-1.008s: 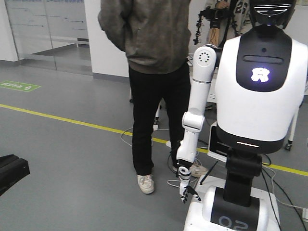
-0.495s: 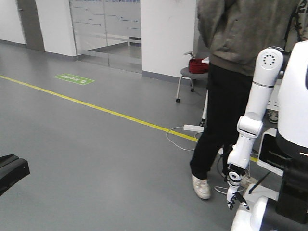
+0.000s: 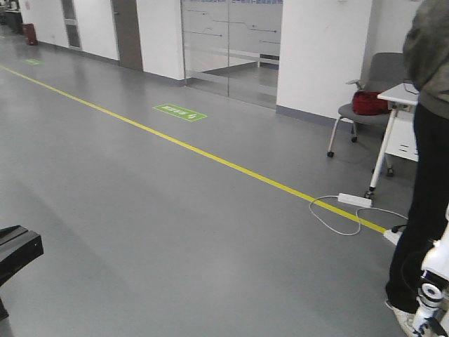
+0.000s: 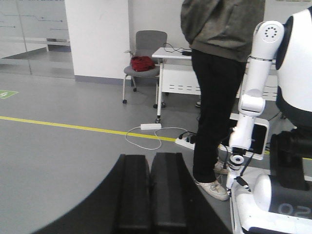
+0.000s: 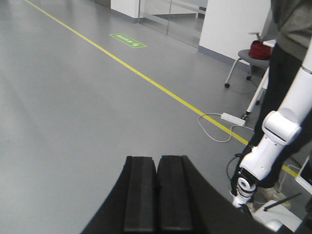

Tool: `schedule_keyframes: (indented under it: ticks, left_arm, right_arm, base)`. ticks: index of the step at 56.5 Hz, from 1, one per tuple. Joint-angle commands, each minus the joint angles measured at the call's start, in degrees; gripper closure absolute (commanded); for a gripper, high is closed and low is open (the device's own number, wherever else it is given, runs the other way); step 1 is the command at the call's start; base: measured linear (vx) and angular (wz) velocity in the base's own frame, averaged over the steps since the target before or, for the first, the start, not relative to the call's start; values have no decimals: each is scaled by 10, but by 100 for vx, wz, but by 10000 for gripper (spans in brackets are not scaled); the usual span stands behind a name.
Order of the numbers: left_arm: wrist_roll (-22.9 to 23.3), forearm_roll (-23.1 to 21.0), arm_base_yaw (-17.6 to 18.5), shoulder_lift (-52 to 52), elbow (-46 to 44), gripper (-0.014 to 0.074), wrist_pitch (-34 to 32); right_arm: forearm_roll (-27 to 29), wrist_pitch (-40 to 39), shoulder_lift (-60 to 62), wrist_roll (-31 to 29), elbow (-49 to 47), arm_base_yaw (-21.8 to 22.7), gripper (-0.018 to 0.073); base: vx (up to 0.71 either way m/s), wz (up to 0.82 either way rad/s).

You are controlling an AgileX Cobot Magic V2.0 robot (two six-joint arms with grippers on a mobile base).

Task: Pick snacks and fruit into basket
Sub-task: 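Turn the base away from the robot holding the basket, then drive the base toward the black fruit display tables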

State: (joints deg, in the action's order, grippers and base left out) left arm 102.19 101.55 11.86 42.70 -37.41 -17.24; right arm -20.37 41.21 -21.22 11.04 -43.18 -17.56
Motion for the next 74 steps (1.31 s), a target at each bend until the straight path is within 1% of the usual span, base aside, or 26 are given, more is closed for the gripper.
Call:
schedule_keyframes:
  ticks: [1, 27, 55, 74]
  left_arm:
    - [4, 12, 0, -3, -17, 594, 13]
    - [4, 12, 0, -3, -17, 594, 13]
    - [4, 12, 0, -3, -17, 594, 13]
    - [4, 12, 0, -3, -17, 594, 12]
  right_arm:
    - [-17, -45, -6, -2, -14, 2, 568]
    - [-17, -45, -6, -2, -14, 2, 568]
    - [-17, -45, -6, -2, -14, 2, 568]
    - [-17, -45, -6, -2, -14, 2, 568]
  base:
    - [13, 37]
    - [15, 34]
    - [17, 49]
    - [11, 28]
